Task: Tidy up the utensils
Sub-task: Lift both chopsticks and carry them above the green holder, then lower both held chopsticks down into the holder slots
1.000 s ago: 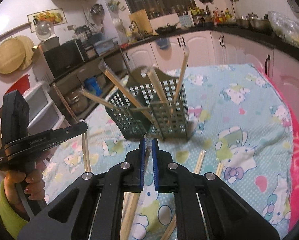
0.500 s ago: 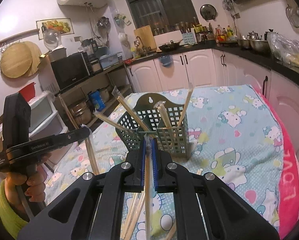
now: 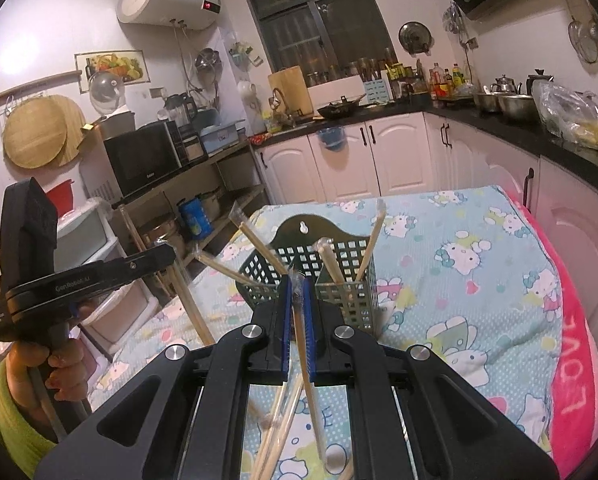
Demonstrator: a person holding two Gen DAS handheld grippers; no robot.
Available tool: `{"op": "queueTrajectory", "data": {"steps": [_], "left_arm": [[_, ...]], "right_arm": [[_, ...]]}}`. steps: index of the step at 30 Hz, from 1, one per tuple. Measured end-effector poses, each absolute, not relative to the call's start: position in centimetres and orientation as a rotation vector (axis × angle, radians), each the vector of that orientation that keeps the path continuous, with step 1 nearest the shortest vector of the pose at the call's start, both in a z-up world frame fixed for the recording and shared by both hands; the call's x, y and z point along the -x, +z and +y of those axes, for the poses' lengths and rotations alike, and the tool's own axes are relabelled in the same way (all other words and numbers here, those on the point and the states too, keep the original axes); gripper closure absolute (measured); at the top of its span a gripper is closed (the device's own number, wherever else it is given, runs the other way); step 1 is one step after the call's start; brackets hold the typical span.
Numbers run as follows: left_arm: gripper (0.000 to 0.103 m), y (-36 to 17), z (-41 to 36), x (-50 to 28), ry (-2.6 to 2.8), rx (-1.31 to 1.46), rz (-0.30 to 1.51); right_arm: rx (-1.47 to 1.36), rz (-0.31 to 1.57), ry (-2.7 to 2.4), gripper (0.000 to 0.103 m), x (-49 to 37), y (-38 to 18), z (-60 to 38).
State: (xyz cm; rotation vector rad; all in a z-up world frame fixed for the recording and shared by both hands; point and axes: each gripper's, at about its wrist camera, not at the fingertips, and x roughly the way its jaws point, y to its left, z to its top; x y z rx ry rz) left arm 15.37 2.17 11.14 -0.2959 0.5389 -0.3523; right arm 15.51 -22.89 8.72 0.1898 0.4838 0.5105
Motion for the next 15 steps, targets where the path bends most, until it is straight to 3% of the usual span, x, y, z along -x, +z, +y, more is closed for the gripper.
{"op": "queueTrajectory", "data": {"steps": [15], "left_arm": [[0.102,14.7,2.3,-16.6,-0.348,0.276,0.462]], "right_arm": [[-0.183,0.419,0.535,0.097,-16.6,12.0,-21.6]]}}
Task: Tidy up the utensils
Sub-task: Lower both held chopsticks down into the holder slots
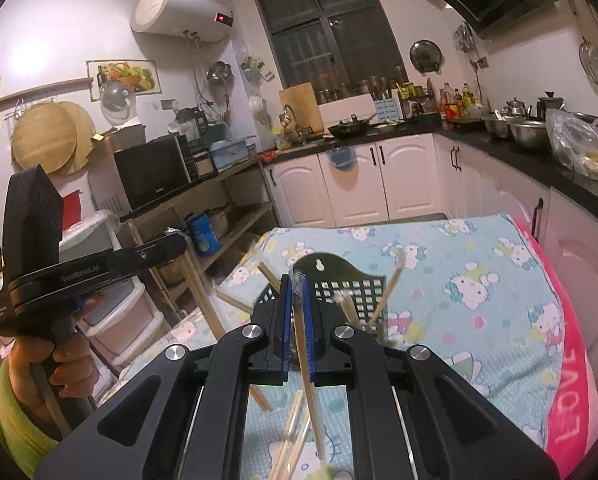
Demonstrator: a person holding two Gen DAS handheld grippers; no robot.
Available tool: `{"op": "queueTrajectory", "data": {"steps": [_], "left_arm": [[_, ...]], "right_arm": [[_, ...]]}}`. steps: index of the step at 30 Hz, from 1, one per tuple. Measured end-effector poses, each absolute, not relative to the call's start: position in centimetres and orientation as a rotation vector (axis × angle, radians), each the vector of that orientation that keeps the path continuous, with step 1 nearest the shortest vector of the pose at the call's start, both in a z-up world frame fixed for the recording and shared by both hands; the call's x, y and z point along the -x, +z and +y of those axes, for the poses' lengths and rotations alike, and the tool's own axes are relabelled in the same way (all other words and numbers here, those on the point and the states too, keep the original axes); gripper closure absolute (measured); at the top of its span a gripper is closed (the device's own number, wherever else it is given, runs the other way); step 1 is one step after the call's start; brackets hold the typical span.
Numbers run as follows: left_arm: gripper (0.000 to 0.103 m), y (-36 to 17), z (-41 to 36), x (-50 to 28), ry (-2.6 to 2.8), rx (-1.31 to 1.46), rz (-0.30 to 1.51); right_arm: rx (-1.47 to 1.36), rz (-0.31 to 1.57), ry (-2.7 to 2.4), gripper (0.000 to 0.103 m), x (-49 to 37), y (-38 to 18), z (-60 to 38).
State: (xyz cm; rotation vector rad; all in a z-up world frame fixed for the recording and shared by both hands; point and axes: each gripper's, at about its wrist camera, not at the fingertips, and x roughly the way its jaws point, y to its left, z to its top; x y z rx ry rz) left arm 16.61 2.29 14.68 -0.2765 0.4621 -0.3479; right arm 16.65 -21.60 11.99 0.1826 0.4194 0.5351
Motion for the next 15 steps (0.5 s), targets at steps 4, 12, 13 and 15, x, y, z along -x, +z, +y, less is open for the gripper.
{"op": "queueTrajectory", "data": {"steps": [4,12,13,15], "left_arm": [[0.102,15.7,2.6,-17.2,-0.341,0.273,0.442],[0.102,18.5,3.1,-18.1,-0.317,0.257,0.383],[0.102,18.9,3.3,-18.3,-0.311,0.26,0.373],[0.102,19.5,3.7,-18.7,-0.3,0.261,0.358]], "right_arm": [[-0.18,0.402,0.541,0.097,-17.1,12.9,-21.2],[-0.163,0.359,0.544,0.097,-17.9,15.2,-20.3],[-0.163,0.353,0.544,0.097,-18.1,15.6,-20.1],[-0.159,0.341,0.542,0.097,-18.5,16.3,-20.0]]}}
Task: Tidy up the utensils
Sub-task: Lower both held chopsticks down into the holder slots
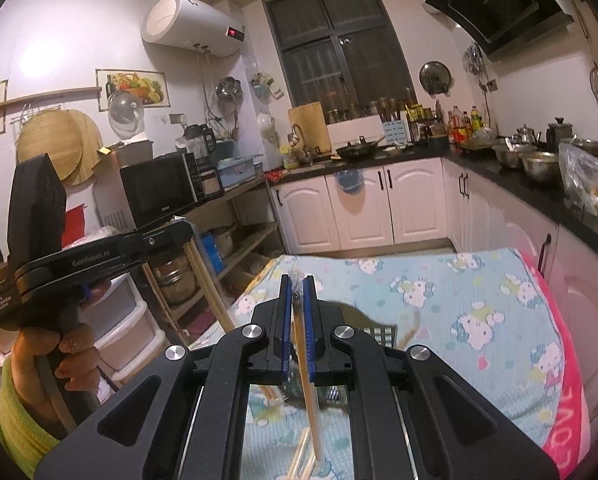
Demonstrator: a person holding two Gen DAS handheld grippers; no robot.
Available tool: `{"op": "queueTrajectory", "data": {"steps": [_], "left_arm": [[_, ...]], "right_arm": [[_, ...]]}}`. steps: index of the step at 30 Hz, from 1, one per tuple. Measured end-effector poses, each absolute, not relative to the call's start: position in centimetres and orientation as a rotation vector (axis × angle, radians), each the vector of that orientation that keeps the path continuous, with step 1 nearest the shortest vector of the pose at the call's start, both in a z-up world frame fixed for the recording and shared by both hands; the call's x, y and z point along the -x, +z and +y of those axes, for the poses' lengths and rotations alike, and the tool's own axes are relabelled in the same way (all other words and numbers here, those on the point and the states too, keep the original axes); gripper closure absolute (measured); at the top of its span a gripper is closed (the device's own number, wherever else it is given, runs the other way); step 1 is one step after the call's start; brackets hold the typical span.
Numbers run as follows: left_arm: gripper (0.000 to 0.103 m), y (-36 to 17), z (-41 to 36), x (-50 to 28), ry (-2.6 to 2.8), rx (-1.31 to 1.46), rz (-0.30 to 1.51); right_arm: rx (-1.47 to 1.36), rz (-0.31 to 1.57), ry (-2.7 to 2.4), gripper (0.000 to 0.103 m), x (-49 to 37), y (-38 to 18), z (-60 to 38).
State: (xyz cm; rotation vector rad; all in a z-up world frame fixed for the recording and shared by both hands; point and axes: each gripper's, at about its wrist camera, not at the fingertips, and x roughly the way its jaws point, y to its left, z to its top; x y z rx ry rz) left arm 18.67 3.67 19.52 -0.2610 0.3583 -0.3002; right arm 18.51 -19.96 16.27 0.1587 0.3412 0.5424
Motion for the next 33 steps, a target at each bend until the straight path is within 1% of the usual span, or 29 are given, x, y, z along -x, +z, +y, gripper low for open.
{"op": "queueTrajectory", "data": {"steps": [6,13,26,33], "left_arm": [[0.102,20.9,4.5,-19.8,-0.257,0.26,0.32],[0.102,21.0,5.3,-21.4,-0.206,0.255,0.302],[0.102,18.1,6.5,-24.2,-0.202,0.321,0.331],[0.102,16.9,6.3,-24.6,-0.215,0.334,0.317]], "right_arm": [[-0.174,0.315,0.549,0.097,-19.7,18.0,-19.8],[-0.174,0.289,0.553,0.097,-21.0,19.5,-19.0],[-0.197,0.282,0.551,0.097,-24.9,19.9,-17.1],[-0.19,0.262,0.509,0.097,-26.9,18.7,-16.7]]}}
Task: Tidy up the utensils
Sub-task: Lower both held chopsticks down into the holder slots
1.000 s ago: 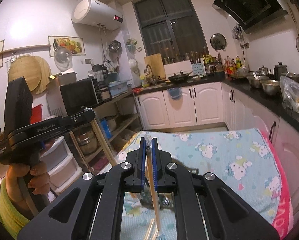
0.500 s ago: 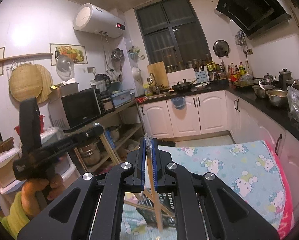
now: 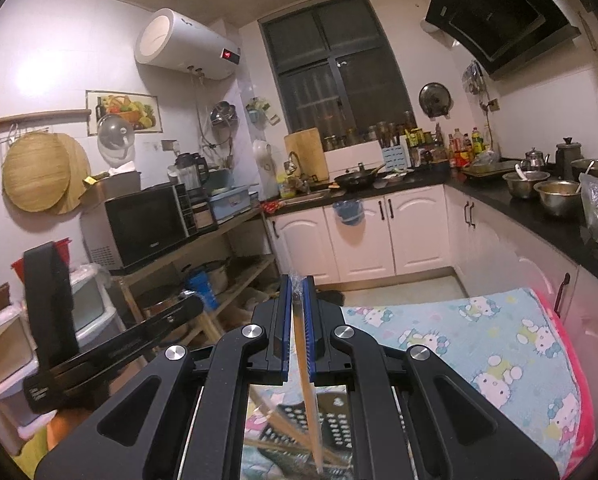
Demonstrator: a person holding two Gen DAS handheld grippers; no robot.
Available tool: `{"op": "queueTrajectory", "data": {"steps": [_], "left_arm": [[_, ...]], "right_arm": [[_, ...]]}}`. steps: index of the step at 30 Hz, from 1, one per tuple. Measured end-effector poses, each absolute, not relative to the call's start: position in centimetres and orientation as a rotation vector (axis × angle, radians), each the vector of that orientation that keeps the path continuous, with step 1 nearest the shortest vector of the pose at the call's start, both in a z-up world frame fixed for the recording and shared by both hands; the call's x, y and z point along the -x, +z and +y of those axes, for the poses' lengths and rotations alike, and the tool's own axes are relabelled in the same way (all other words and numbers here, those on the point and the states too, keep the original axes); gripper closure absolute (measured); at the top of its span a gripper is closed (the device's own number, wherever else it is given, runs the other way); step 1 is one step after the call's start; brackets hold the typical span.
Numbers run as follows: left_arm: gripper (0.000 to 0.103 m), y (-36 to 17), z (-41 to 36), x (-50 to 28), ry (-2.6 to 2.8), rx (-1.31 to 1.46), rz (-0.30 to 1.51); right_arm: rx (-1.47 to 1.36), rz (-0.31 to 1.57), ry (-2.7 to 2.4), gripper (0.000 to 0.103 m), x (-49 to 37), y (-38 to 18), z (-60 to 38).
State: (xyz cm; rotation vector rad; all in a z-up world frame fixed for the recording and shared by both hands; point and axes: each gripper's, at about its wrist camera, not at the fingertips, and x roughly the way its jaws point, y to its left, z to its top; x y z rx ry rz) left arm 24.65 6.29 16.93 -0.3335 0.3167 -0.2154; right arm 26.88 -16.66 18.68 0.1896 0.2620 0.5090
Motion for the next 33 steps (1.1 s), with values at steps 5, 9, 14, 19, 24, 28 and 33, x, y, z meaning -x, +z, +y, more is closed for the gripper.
{"op": "queueTrajectory", "data": {"steps": [5,9,14,19,24,28,33], "left_arm": [[0.102,15.7,5.7,-24.9,-0.218,0.328,0.325],[0.102,14.8,5.3,-25.1,-0.215,0.325,0.332],[0.102,14.3,5.1,-25.1,-0.212,0.319,0.333],[0.102,13.1,4.8,-25.4,-0.211,0.312,0.348],[0.102,11.9,4.8,-25.6,-0.207,0.297,0.36],[0.102,11.2,4.8,-25.8,-0.204,0.293,0.371],[0.102,10.5,4.8,-25.9,-0.201,0.292,0.384]], "right_arm": [[-0.199,0.262,0.491,0.097,-28.1,17.3,-16.8],[-0.19,0.261,0.473,0.097,-28.8,16.4,-16.4],[-0.159,0.248,0.441,0.097,-29.0,15.1,-15.8],[-0.122,0.242,0.428,0.097,-29.2,13.7,-15.1],[-0.09,0.236,0.417,0.097,-29.3,12.7,-14.6],[-0.05,0.214,0.397,0.097,-29.1,11.8,-14.1],[-0.035,0.216,0.38,0.097,-29.0,10.9,-13.9]]}}
